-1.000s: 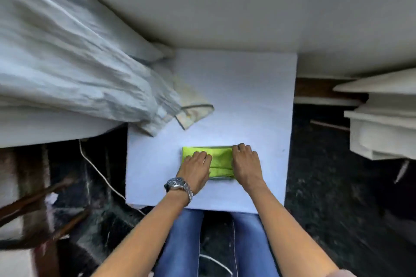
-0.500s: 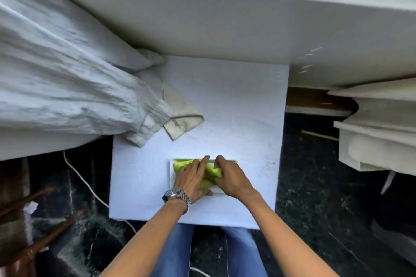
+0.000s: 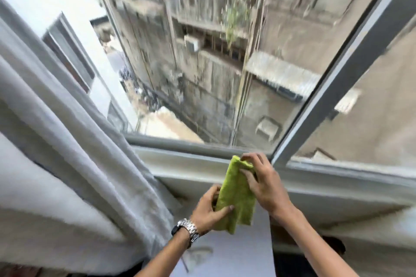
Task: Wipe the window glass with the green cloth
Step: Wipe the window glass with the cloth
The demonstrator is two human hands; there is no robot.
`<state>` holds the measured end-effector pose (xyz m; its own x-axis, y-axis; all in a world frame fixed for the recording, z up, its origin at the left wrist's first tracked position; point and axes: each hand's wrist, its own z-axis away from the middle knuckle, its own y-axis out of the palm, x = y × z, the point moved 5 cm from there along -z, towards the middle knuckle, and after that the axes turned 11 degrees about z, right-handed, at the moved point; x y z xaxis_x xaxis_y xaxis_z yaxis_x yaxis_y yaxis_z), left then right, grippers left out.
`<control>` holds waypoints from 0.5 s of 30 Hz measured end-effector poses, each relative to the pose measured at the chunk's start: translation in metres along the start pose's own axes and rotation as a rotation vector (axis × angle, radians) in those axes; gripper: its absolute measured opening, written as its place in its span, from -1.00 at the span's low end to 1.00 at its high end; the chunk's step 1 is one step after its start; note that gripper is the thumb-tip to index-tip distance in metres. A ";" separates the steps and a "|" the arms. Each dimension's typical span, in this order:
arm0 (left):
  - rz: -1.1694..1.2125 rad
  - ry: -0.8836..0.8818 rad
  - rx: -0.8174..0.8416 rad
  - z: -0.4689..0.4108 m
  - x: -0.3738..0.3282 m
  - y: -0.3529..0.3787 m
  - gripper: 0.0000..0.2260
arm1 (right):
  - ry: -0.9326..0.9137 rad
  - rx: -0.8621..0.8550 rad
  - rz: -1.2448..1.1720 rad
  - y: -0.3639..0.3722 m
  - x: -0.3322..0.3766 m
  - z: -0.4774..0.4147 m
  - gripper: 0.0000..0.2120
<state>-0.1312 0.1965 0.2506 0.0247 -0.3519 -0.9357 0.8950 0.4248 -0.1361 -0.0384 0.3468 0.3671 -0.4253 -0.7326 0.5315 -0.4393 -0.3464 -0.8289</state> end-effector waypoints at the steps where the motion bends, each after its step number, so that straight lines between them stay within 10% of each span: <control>1: 0.021 0.087 -0.024 -0.006 -0.047 -0.011 -0.73 | -0.066 -0.080 0.042 -0.038 0.024 -0.024 -0.75; 9: -0.066 0.871 -0.240 0.013 -0.434 -0.103 -0.52 | -0.595 -0.639 0.425 -0.348 0.235 -0.154 -0.85; 15: -0.520 1.263 -0.678 0.077 -0.582 -0.181 -0.60 | -0.461 -0.957 0.902 -0.453 0.301 -0.209 -0.72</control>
<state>-0.2734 0.2607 0.8452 -0.9177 0.1932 -0.3473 0.3089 0.8966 -0.3174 -0.1329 0.4058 0.9386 -0.6343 -0.6755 -0.3759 -0.5998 0.7369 -0.3118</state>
